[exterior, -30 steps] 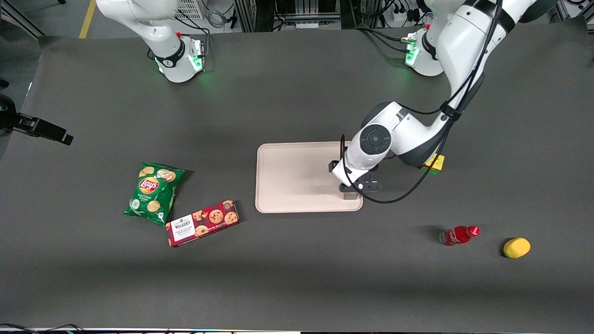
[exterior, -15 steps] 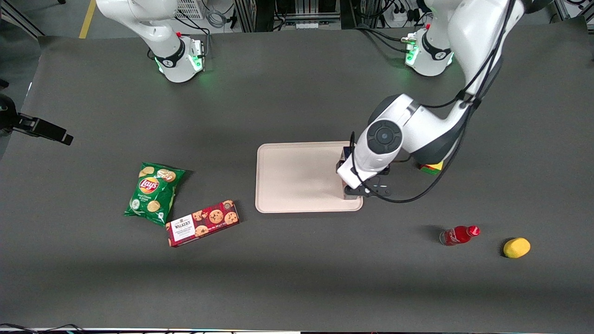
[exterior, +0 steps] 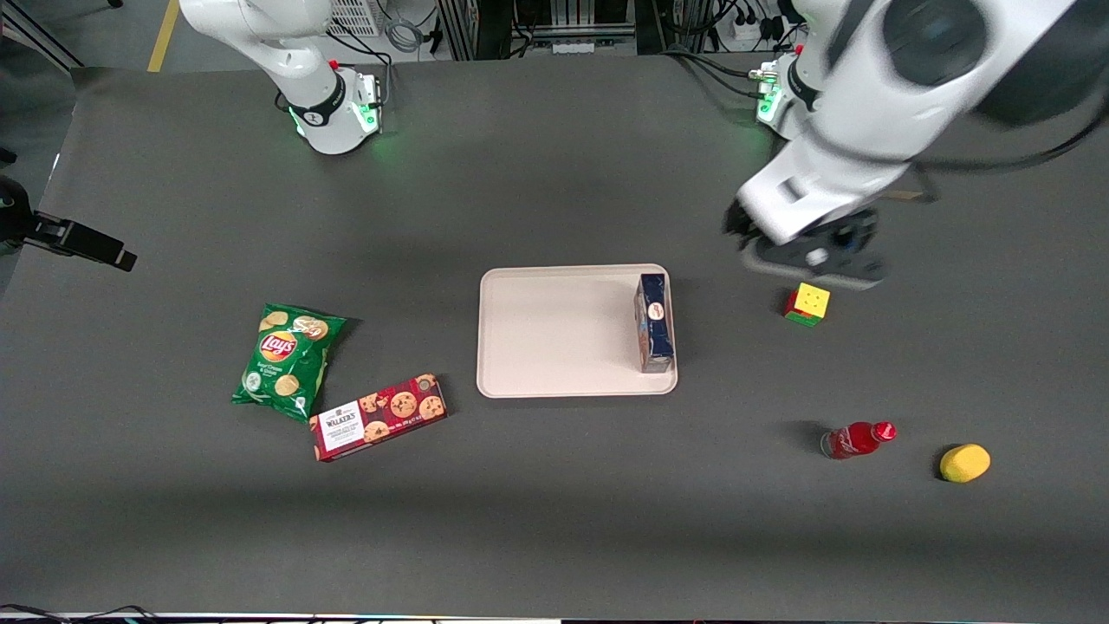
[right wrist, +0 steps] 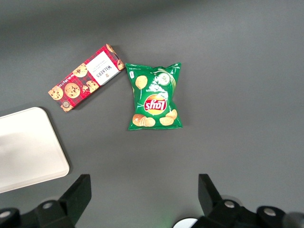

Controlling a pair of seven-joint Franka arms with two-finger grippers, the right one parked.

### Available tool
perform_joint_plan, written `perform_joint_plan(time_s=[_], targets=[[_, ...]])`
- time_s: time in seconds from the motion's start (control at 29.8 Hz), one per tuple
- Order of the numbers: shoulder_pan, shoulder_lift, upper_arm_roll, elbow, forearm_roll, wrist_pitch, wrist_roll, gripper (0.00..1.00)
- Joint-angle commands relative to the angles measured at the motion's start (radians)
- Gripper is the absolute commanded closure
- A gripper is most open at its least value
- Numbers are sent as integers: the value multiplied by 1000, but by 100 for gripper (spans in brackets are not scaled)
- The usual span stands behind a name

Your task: Place cookie box on tray

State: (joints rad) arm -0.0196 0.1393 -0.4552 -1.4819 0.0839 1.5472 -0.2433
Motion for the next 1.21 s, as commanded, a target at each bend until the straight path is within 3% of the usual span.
perform_joint_plan(time_s=[0.0,0.17,0.34,0.5,0.71,1.18], targets=[[-6,-87,127,40,-36,-99,162,0],[-8,-158,245,32,-24,-128,344,0],[-10,-197,335,12,-24,-162,361,0],[-10,-250,397,-104,-18,-78,360,0],[-11,-316,402,-287,-18,72,342,0],[-11,-241,402,-324,-102,172,285,0]])
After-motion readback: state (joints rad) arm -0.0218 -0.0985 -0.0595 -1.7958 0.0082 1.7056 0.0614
